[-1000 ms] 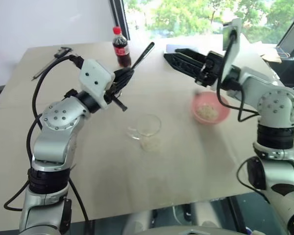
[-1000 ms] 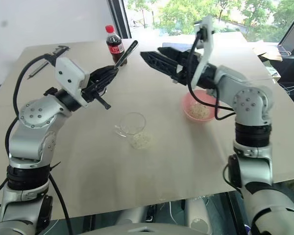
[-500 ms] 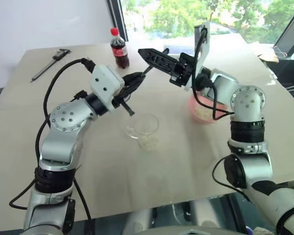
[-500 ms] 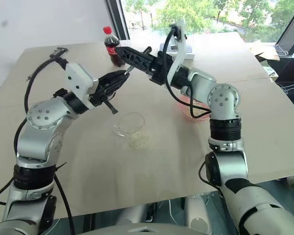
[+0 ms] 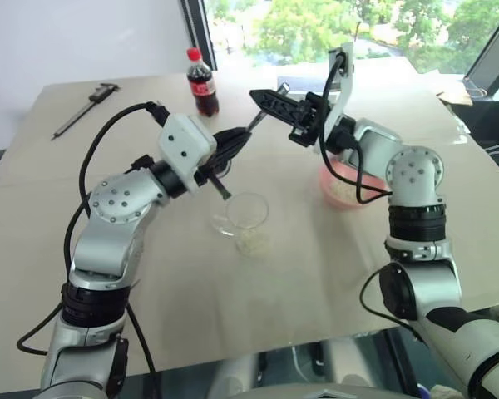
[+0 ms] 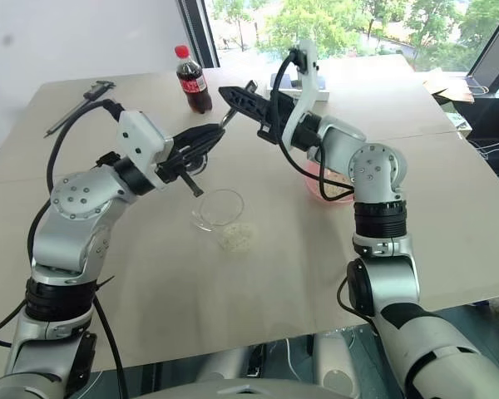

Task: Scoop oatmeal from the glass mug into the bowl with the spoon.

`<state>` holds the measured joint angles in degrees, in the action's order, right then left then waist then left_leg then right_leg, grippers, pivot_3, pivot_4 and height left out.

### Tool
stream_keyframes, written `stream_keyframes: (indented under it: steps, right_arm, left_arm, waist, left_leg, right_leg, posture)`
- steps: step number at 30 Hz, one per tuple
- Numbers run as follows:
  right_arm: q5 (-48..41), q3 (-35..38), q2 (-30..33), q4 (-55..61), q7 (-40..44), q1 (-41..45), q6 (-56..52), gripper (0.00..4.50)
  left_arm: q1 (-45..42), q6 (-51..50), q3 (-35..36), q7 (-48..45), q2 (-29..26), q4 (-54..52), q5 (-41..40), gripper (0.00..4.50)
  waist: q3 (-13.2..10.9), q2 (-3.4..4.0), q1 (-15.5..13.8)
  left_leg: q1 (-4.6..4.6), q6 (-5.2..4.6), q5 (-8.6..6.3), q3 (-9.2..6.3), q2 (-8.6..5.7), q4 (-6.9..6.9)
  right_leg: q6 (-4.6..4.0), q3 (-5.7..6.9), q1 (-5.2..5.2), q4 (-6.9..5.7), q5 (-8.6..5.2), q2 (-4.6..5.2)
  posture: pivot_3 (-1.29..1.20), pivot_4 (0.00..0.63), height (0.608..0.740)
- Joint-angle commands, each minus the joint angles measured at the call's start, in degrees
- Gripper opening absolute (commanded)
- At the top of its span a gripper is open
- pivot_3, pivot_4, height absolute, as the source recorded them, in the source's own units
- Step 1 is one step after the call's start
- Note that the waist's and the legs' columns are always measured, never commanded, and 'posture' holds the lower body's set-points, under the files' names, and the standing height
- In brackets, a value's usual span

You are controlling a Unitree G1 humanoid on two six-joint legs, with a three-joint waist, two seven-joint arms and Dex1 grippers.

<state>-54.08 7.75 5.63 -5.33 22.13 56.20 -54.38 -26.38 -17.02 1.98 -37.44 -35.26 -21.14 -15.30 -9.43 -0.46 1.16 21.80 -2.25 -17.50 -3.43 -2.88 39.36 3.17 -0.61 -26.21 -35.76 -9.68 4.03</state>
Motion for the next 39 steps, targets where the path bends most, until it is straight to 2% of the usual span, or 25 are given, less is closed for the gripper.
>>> stream_keyframes:
  steps: [1,2,3,5,9,19,22,26,33,39]
  right_arm:
    - [-0.5,0.3,-0.7,1.7,1.0,1.0,0.7,0.06]
    - [-0.3,0.3,-0.9,1.6,1.0,1.0,0.8,0.06]
    - [-0.2,0.3,-1.0,1.6,0.9,1.0,0.9,0.0]
    - [0.1,0.5,-1.4,1.3,0.8,1.2,1.1,0.0]
    - [0.9,1.0,-1.9,0.3,0.5,1.6,2.1,0.0]
    - [4.6,6.6,0.4,-6.9,-4.1,3.8,6.9,0.0]
    - [4.1,9.2,2.3,-7.5,-5.8,3.8,6.4,0.0]
    - [2.7,12.3,4.3,-6.5,-8.9,3.2,5.0,0.0]
    - [-0.4,16.1,5.3,-2.3,-14.7,1.1,1.2,0.0]
    - [-4.2,19.3,6.7,0.9,-19.6,-0.3,-2.5,0.0]
  left_arm:
    - [-1.1,0.2,0.9,0.8,-0.7,0.3,1.3,0.0]
    - [-1.3,0.3,1.0,1.1,-0.6,0.3,1.6,0.0]
    - [-1.4,0.2,1.1,1.4,-0.4,0.2,1.7,0.73]
    - [-1.7,0.1,1.4,1.9,-0.1,0.2,1.5,1.37]
    - [-1.5,-0.5,2.4,2.4,-0.2,-0.4,0.5,3.32]
    - [4.9,-10.1,13.1,4.6,-2.0,-9.2,-7.6,3.32]
    - [10.8,-14.4,18.7,2.1,-3.0,-11.4,-14.2,3.32]
    - [20.7,-14.4,23.7,-1.7,-1.8,-13.1,-20.8,3.32]
    - [34.9,-10.4,24.5,-6.9,-0.4,-11.7,-21.9,3.32]
    - [39.4,-4.4,21.5,-9.2,-0.1,-8.8,-17.4,3.32]
  waist:
    - [0.0,0.0,0.0]
    - [0.0,0.0,0.0]
    - [0.0,0.0,0.0]
    - [0.0,0.0,0.0]
    - [0.0,0.0,0.0]
    - [0.0,0.0,0.8]
    - [0.0,0.02,1.1]
    - [0.0,0.05,1.3]
    - [0.0,0.05,1.2]
    - [0.0,0.06,0.9]
  left_leg:
    - [0.0,0.0,0.0,0.0,0.0,0.0]
    - [0.0,0.0,0.0,0.0,0.0,0.0]
    - [0.0,0.0,0.0,0.0,0.0,0.0]
    - [-0.01,0.0,0.0,0.0,0.0,0.0]
    - [0.0,0.01,0.0,0.0,0.0,0.0]
    - [0.02,0.01,0.01,-0.01,0.0,-0.01]
    - [0.01,0.02,0.01,-0.01,0.01,-0.02]
    - [-0.02,0.02,0.01,0.06,0.04,-0.06]
    - [-0.06,0.01,0.01,0.1,0.05,-0.06]
    - [-0.05,0.0,0.0,0.09,0.05,-0.06]
  right_leg:
    - [0.0,0.0,0.0,0.0,0.0,0.0]
    - [0.0,0.0,0.0,0.0,0.0,0.0]
    - [0.0,0.0,0.0,0.0,0.0,0.0]
    - [0.0,0.0,0.0,0.0,0.0,0.0]
    - [0.0,0.0,-0.01,-0.01,0.0,0.0]
    - [0.0,-0.02,-0.02,-0.02,0.0,0.0]
    - [0.0,-0.03,-0.02,-0.02,0.0,0.01]
    - [-0.02,-0.1,-0.04,0.02,-0.01,-0.01]
    - [-0.03,-0.13,-0.03,-0.02,-0.02,-0.01]
    - [-0.03,-0.12,-0.01,-0.01,-0.02,0.0]
  posture:
    - [0.0,0.15,0.74]
    - [0.0,0.15,0.74]
    - [0.0,0.15,0.74]
    - [0.0,0.15,0.74]
    - [0.0,0.15,0.74]
    - [0.0,0.15,0.74]
    - [0.0,0.15,0.74]
    - [0.0,0.15,0.74]
    - [0.0,0.15,0.74]
    - [0.0,0.15,0.74]
